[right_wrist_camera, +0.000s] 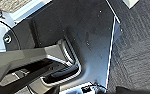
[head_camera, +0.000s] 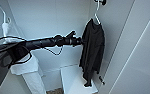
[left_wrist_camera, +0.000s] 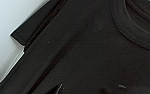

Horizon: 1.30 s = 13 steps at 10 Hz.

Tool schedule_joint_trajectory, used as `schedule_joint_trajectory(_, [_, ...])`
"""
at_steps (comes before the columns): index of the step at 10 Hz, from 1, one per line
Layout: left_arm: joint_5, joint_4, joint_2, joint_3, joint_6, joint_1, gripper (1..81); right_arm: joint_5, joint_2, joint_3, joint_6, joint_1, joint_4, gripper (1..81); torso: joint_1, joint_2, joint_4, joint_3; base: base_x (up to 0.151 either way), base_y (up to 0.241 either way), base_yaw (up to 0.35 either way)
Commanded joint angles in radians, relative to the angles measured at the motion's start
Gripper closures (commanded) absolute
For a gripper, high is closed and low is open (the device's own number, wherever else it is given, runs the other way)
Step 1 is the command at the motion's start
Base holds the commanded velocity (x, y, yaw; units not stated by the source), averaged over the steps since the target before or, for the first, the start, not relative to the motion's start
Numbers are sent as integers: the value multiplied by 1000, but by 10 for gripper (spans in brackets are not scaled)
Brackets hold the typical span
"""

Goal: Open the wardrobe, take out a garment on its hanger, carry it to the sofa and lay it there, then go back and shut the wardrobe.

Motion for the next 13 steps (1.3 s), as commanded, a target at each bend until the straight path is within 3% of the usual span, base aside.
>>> schedule_joint_trajectory(1, [-32,6,8,-44,-92,-263,10,-63,-1,4,-2,26,4,10,0,0,0,0,0,0,0])
schedule_joint_trajectory(5, [-160,6,30,-107,-259,-307,10,-62,1,7,-4,21,4,10,0,0,0,0,0,0,0])
schedule_joint_trajectory(9, [-230,6,77,-184,-402,-356,10,-62,1,7,-4,21,5,10,0,0,0,0,0,0,0])
schedule_joint_trajectory(10, [-255,6,82,-195,-422,-361,10,-62,2,10,-4,21,5,10,0,0,-38,0,0,0,0])
schedule_joint_trajectory(11, [-263,6,85,-196,-440,-367,10,-62,7,13,-5,21,4,10,0,0,-44,0,0,0,0])
schedule_joint_trajectory(12, [-264,7,88,-198,-442,-370,10,-62,10,13,-8,20,2,10,0,0,-20,0,0,0,0])
schedule_joint_trajectory(13, [-264,7,91,-201,-442,-371,10,-62,11,13,-8,21,2,10,0,0,-34,0,0,0,0])
